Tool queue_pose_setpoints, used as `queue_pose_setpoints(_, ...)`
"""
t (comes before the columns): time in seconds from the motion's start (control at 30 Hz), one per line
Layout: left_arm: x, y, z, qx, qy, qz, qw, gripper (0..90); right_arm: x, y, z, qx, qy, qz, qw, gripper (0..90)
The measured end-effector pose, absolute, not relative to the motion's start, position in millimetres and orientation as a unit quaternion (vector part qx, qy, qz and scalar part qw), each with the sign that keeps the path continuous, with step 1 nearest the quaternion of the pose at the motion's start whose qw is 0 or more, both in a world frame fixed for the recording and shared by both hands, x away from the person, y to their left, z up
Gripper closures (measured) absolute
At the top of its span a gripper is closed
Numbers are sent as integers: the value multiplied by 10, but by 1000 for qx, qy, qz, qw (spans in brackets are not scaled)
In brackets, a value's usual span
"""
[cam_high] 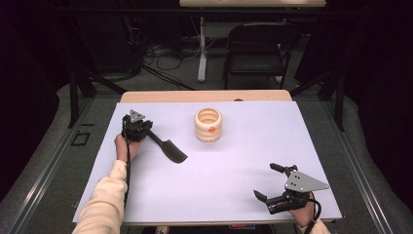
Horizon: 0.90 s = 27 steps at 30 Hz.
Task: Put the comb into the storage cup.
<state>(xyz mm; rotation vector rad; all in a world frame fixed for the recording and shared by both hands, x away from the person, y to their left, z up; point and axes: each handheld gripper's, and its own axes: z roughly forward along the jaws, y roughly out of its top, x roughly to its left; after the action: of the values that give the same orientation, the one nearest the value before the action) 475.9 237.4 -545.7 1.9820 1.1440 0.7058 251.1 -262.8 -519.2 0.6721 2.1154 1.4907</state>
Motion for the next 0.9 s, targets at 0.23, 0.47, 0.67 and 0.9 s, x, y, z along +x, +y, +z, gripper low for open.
queue_pose_setpoints(0.23,4844,2365,-5514,780,443,272,349,899,2509,-2629,-5194,245,769,543,232,0)
queue_pose_setpoints(0.47,4857,2367,-5541,790,444,272,324,899,2506,-2630,-5193,246,770,541,233,0)
queue_pose_setpoints(0.67,4856,2355,-5550,795,443,269,314,898,2510,-2634,-5196,247,771,540,232,0)
queue_pose_setpoints(0.9,4848,2395,-5549,799,450,259,304,890,2511,-2627,-5198,248,772,539,230,0)
